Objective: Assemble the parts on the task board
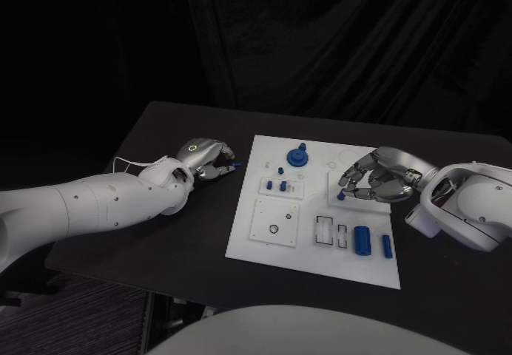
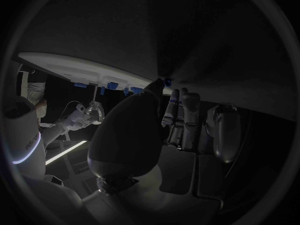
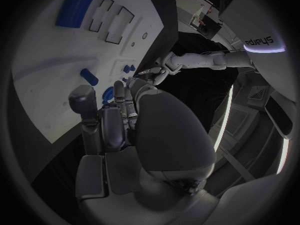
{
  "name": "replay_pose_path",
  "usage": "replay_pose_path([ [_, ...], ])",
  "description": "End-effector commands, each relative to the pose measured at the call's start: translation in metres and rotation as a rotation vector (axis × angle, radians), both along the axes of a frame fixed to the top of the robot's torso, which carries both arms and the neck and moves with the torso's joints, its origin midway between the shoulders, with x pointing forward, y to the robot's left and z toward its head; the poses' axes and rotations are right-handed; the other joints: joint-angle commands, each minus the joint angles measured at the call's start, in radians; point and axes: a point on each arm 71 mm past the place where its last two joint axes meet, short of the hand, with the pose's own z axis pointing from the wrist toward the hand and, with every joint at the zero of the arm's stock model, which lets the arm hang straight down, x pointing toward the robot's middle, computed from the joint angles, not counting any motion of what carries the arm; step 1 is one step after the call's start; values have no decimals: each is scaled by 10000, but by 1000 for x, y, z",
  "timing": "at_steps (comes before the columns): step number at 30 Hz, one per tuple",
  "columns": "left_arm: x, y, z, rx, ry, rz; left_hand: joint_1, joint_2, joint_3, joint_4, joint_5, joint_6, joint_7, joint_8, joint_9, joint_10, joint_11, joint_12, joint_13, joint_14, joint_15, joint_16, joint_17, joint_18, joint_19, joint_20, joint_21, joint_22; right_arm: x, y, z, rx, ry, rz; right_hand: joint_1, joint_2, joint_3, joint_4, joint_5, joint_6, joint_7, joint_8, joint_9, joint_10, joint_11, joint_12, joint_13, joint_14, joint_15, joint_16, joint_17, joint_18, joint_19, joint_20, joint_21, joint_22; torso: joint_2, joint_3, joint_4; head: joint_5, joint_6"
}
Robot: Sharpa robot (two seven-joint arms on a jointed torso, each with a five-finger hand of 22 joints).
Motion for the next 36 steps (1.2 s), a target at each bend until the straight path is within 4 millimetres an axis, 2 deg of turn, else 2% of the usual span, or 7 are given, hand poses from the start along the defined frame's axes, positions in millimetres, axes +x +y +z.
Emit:
replay_pose_path([
  [1,1,-1,-4,34,297,119,-111,17,37,35,-41,144,-22,74,34,101,-39,22,-23,-58,-71,-26,-53,-67,-20,-36,-68,1783,0,0,-2,-137,125,-13,23,63,-43,9,35,71,-9,-30,-9,60,-21,35,12,-12,-11,-46,-9,36,-63,23,-56,1037,-3,5,-1,-9,-2],
  [12,1,-4,-15,200,777,134,-70,20,90,10,-61,327,-130,171,99,229,-120,-10,-66,-95,-150,-61,-185,-62,-27,-108,-99,1784,0,-1,-2,-134,115,-33,17,61,-49,12,36,84,-10,-26,-15,56,-21,36,12,-13,-10,-48,-11,38,-69,23,-66,1035,-4,10,-11,-6,-2],
  [20,2,-8,-18,241,864,63,191,102,355,-146,150,595,-238,294,198,543,-227,-117,-203,-72,-255,-47,-285,-74,14,-215,-86,1819,0,0,-2,-131,109,-40,13,58,-57,13,34,99,-14,-23,-24,52,-22,38,11,-13,-10,-47,-9,39,-73,23,-73,1033,-15,11,-12,23,-2],
  [25,2,-9,-20,260,892,5,316,114,516,-241,247,784,-281,373,263,821,-276,-193,-313,-35,-291,-34,-339,-82,43,-257,-73,1842,0,0,-2,-137,113,-52,19,57,-57,8,34,103,-17,-23,-28,51,-25,40,11,-16,-12,-52,-16,41,-78,23,-85,1030,-10,9,4,-5,-2],
  [30,0,-9,-19,185,671,-260,342,121,673,-304,584,1046,-362,496,365,1124,-343,-307,-452,-19,-349,-29,-410,-91,80,-309,-52,1874,0,-1,-2,-139,108,-78,28,56,-57,1,34,107,-19,-23,-33,50,-28,42,11,-22,-13,-62,-27,44,-85,23,-101,1026,-5,6,3,3,-2],
  [36,-10,-12,-9,-210,-378,-1081,424,108,832,-461,1006,1372,-459,695,548,1556,-449,-391,-589,63,-433,20,-420,-112,154,-389,17,1934,0,-3,-2,-128,72,-133,35,55,-58,-5,32,105,-19,-27,-40,50,-29,44,12,-26,-15,-69,-36,43,-81,22,-91,1029,4,6,0,2,-2],
])
